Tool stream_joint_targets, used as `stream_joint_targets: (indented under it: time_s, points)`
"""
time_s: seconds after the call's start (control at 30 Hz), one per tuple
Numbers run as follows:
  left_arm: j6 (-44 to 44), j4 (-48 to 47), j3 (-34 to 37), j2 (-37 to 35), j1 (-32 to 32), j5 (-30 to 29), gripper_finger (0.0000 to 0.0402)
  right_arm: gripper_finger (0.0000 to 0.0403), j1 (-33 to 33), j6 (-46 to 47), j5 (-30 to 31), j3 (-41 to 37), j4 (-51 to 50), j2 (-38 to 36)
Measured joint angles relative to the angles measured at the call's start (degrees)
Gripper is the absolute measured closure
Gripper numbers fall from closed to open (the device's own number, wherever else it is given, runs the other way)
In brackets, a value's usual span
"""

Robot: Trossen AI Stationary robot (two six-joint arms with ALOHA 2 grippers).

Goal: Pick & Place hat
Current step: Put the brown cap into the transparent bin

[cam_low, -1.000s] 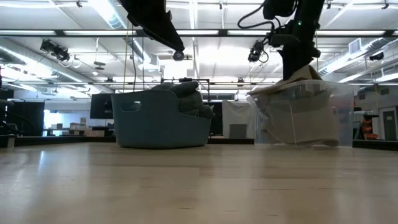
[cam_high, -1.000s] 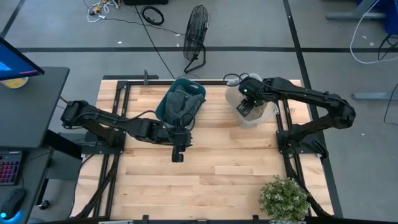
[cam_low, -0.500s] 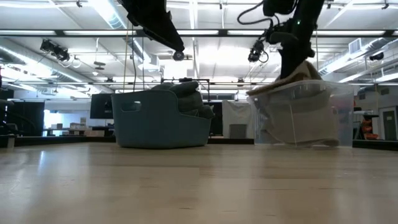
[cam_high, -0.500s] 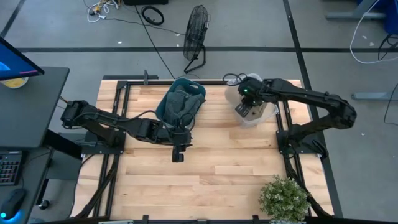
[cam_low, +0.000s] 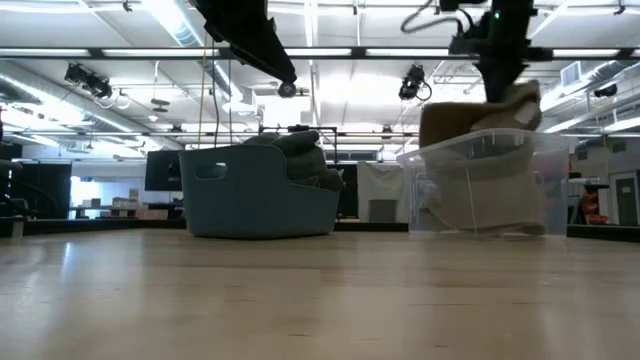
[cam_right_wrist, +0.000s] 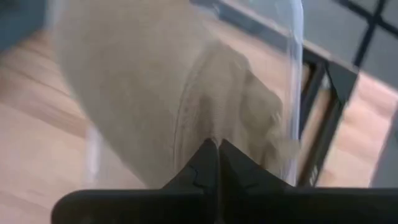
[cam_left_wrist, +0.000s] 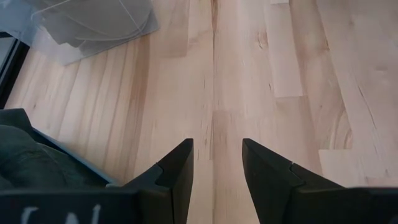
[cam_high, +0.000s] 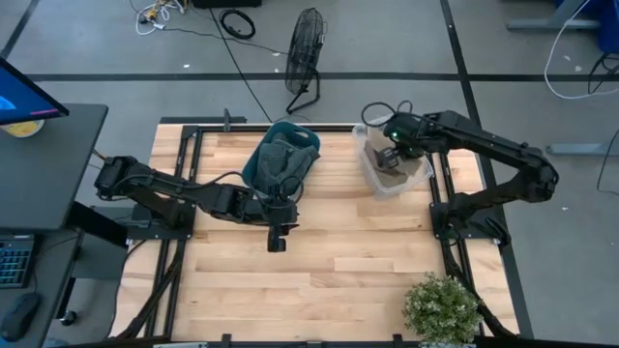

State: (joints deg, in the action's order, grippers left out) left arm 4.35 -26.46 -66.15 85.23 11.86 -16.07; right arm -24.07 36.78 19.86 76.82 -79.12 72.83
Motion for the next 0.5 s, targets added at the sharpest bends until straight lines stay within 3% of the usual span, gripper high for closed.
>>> stream_joint_targets:
  time_s: [0.17, 0.5]
  points:
    - [0.0, -0.01, 0.0, 0.0, 0.0, 0.01, 0.0262, 0.0395, -1.29, 3.5, -4.98, -6.16, 0.35, 0.07]
    - [0.0, -0.02, 0.0, 0.0, 0.0, 0.01, 0.0262, 0.0395, -4.5, -0.6, -7.85, -19.24, 15.9, 0.03]
